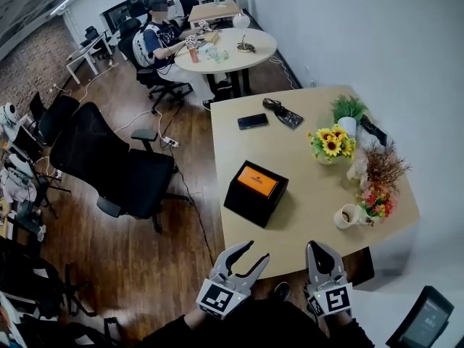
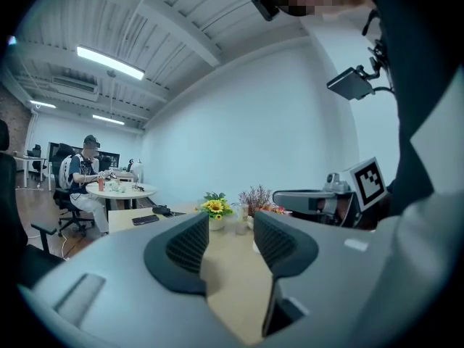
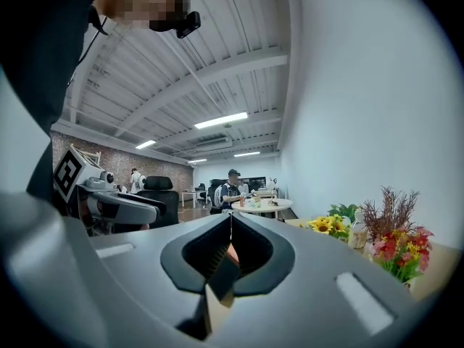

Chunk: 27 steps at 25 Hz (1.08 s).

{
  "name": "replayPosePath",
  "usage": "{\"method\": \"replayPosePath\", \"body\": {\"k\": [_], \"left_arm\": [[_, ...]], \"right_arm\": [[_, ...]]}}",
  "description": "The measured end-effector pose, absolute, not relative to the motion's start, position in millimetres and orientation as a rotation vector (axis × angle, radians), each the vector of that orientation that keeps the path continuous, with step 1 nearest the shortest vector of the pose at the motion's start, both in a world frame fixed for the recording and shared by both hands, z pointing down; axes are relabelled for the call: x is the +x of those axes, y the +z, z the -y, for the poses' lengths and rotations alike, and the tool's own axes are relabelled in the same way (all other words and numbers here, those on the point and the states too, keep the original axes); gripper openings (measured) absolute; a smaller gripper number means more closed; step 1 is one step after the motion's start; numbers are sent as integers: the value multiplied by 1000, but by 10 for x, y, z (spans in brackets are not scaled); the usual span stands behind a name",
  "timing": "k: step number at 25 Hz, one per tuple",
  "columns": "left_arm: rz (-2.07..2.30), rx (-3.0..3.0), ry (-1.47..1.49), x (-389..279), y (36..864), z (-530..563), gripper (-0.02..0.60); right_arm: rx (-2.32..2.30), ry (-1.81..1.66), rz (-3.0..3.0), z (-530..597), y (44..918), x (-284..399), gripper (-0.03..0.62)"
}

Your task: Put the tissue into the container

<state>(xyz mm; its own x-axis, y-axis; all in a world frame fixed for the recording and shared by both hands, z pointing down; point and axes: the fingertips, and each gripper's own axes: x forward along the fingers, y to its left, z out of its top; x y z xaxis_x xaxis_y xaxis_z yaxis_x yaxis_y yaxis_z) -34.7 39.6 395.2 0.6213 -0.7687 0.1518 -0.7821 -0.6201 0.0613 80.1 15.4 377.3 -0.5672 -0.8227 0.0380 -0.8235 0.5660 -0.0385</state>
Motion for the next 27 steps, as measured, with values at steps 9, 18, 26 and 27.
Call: {"method": "replayPosePath", "body": {"k": [9, 18, 26, 27], "left_arm": [[1268, 2731, 181, -396, 3932, -452, 176], [1263, 2734, 194, -379, 3950, -489, 176], [1257, 2724, 208, -365, 4013, -521, 176], [1255, 2723, 210, -361, 4015, -532, 176]], "right_arm": [[1434, 46, 2762, -260, 3734, 606, -9], [1437, 34, 2757, -294, 3738, 613, -9], [1432, 37, 2752, -321, 3763, 631, -8], [1431, 37, 2750, -332, 3770, 631, -8]]}}
